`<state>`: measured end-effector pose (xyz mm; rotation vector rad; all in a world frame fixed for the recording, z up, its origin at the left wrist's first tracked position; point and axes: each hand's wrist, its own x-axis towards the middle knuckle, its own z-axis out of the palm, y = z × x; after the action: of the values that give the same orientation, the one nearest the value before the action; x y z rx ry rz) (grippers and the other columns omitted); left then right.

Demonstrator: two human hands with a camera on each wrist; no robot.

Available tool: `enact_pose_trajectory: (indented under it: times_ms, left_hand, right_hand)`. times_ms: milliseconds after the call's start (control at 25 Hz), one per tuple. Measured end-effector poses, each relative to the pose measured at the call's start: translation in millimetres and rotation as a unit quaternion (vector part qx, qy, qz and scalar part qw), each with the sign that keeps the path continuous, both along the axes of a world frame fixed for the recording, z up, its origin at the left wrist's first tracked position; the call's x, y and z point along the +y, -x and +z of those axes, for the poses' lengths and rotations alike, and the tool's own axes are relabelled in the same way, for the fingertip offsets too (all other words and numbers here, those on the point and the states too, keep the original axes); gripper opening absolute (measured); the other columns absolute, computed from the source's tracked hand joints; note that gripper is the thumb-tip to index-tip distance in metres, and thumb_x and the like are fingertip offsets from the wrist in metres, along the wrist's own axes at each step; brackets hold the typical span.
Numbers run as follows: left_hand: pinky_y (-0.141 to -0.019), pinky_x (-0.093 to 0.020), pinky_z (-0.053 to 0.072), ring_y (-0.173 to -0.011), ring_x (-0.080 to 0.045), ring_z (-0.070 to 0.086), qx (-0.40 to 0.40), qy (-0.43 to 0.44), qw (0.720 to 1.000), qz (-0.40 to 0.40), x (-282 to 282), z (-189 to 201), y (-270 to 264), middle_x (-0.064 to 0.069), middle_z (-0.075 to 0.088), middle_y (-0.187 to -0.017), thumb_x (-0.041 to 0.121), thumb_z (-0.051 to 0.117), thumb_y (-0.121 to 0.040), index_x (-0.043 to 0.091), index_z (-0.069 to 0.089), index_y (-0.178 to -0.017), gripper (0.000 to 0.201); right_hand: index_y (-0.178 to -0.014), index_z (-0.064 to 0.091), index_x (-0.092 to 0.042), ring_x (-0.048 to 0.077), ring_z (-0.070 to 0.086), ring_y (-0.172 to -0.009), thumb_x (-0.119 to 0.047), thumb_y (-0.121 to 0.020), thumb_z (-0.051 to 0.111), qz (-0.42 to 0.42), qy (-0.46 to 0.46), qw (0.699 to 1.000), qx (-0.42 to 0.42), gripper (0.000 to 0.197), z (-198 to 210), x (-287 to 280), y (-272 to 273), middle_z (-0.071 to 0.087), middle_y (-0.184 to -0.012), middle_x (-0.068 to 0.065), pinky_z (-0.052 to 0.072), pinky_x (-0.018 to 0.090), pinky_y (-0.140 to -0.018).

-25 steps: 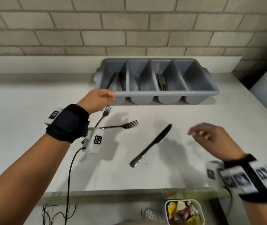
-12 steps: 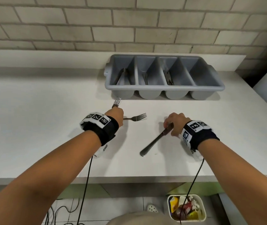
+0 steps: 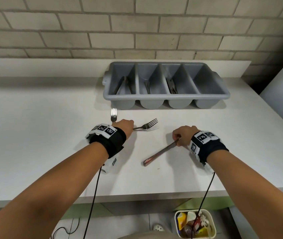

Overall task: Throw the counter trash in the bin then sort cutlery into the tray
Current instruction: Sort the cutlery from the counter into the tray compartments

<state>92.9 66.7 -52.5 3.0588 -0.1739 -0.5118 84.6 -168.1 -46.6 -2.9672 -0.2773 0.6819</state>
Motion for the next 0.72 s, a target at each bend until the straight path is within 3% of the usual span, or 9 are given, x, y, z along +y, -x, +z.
enact_pose_trajectory:
  times_ms: [120,200,280,320,400,480,560,640,720]
  left_hand:
    - [-0.085,-0.038,0.049,-0.099,-0.032,0.06,0.009,0.126,0.992,0.027,-4,2,-8,-0.013,0.065,-0.108,0.008,0.04,-0.091,0.01,0.053,-0.113,0.025]
    - [-0.07,-0.025,0.048,-0.083,-0.027,0.056,0.004,0.248,0.968,0.04,-7,3,-12,-0.009,0.061,-0.092,0.004,0.039,-0.092,0.011,0.057,-0.109,0.026]
    - [-0.049,-0.006,0.04,-0.067,-0.021,0.048,-0.033,0.367,0.928,0.06,-13,11,-15,-0.003,0.054,-0.078,0.004,0.039,-0.095,0.017,0.058,-0.103,0.024]
    - [-0.044,-0.002,0.037,-0.062,-0.015,0.047,-0.058,0.417,0.904,0.071,-13,16,-13,0.0,0.052,-0.073,0.005,0.04,-0.096,0.017,0.058,-0.105,0.023]
    - [-0.05,0.002,0.039,-0.061,0.0,0.052,-0.116,0.49,0.86,0.079,-17,32,-19,0.007,0.052,-0.071,0.006,0.042,-0.097,0.008,0.06,-0.115,0.025]
    - [-0.064,0.002,0.04,-0.064,0.013,0.056,-0.166,0.526,0.83,0.082,-21,50,-29,0.009,0.054,-0.072,0.007,0.043,-0.097,0.004,0.058,-0.12,0.028]
    - [-0.068,-0.008,0.042,-0.061,0.014,0.054,-0.19,0.559,0.8,0.106,-26,69,-41,0.009,0.055,-0.072,0.008,0.042,-0.098,0.006,0.058,-0.121,0.029]
    - [-0.054,-0.009,0.037,-0.045,0.009,0.048,-0.184,0.594,0.771,0.14,-30,84,-49,0.007,0.055,-0.071,0.009,0.042,-0.098,0.007,0.059,-0.119,0.027]
    - [-0.039,-0.007,0.032,-0.035,0.002,0.038,-0.171,0.611,0.752,0.175,-32,94,-58,0.006,0.057,-0.071,0.008,0.042,-0.097,0.008,0.061,-0.114,0.026]
  right_hand:
    - [-0.094,0.067,-0.026,0.016,0.053,-0.092,-0.014,-0.079,0.062,-0.008,-0.038,0.999,0.017,0.02,4,-13,-5,0.056,-0.091,-0.008,0.044,0.036,-0.094]
    - [-0.091,0.067,-0.029,0.021,0.059,-0.098,-0.016,-0.078,0.061,-0.021,-0.089,0.996,0.008,0.02,5,-25,-9,0.062,-0.095,-0.004,0.048,0.035,-0.091]
    - [-0.091,0.068,-0.027,0.021,0.06,-0.095,-0.013,-0.08,0.061,-0.011,-0.145,0.989,-0.013,0.019,8,-41,-12,0.066,-0.093,-0.003,0.047,0.031,-0.087]
    - [-0.091,0.069,-0.024,0.021,0.061,-0.091,-0.01,-0.083,0.06,-0.007,-0.185,0.983,-0.021,0.018,8,-45,-10,0.065,-0.089,-0.004,0.046,0.028,-0.085]
    - [-0.09,0.07,-0.019,0.018,0.061,-0.085,-0.004,-0.085,0.06,-0.025,-0.282,0.958,-0.057,0.018,15,-58,-9,0.064,-0.083,-0.007,0.046,0.03,-0.084]
    - [-0.085,0.067,-0.026,0.004,0.059,-0.073,-0.002,-0.086,0.06,-0.077,-0.375,0.917,-0.114,0.025,25,-69,-13,0.065,-0.071,-0.017,0.045,0.023,-0.074]
    - [-0.09,0.066,-0.03,0.004,0.058,-0.071,-0.005,-0.087,0.059,-0.119,-0.422,0.875,-0.203,0.026,38,-73,-25,0.066,-0.068,-0.02,0.042,0.014,-0.067]
    - [-0.109,0.065,-0.015,0.014,0.059,-0.082,-0.007,-0.089,0.055,-0.147,-0.447,0.839,-0.273,0.023,54,-68,-42,0.066,-0.087,-0.005,0.047,0.011,-0.073]
    - [-0.119,0.058,-0.01,0.015,0.058,-0.091,-0.006,-0.09,0.052,-0.183,-0.459,0.816,-0.301,0.029,69,-60,-63,0.062,-0.1,0.001,0.049,0.018,-0.086]
